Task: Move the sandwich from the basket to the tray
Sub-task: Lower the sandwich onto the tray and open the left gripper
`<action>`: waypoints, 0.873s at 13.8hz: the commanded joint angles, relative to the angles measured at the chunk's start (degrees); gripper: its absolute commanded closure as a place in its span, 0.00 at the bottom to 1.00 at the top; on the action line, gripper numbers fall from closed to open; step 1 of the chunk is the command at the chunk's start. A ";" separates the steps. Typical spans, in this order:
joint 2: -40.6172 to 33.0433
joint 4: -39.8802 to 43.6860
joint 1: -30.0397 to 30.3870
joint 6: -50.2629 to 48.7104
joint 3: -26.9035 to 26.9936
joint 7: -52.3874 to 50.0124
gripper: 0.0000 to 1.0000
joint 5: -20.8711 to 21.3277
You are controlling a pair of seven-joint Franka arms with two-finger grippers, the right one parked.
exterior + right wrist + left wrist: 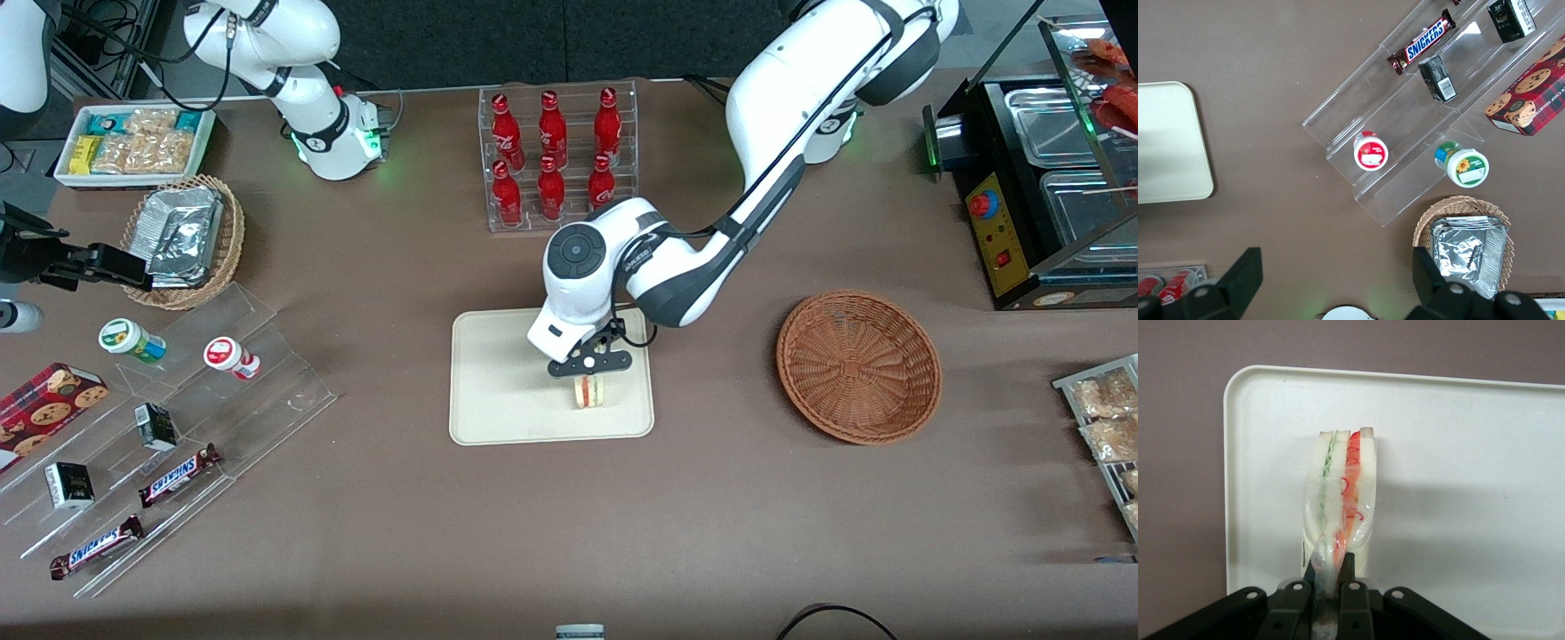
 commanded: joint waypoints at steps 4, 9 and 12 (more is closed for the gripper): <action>0.59 2.32 -1.01 0.14 0.46 -0.07 0.01 1.33; -8.26 2.41 2.50 -7.67 0.37 0.01 0.01 -4.18; -15.65 2.32 7.41 -15.48 0.37 0.27 0.01 -8.33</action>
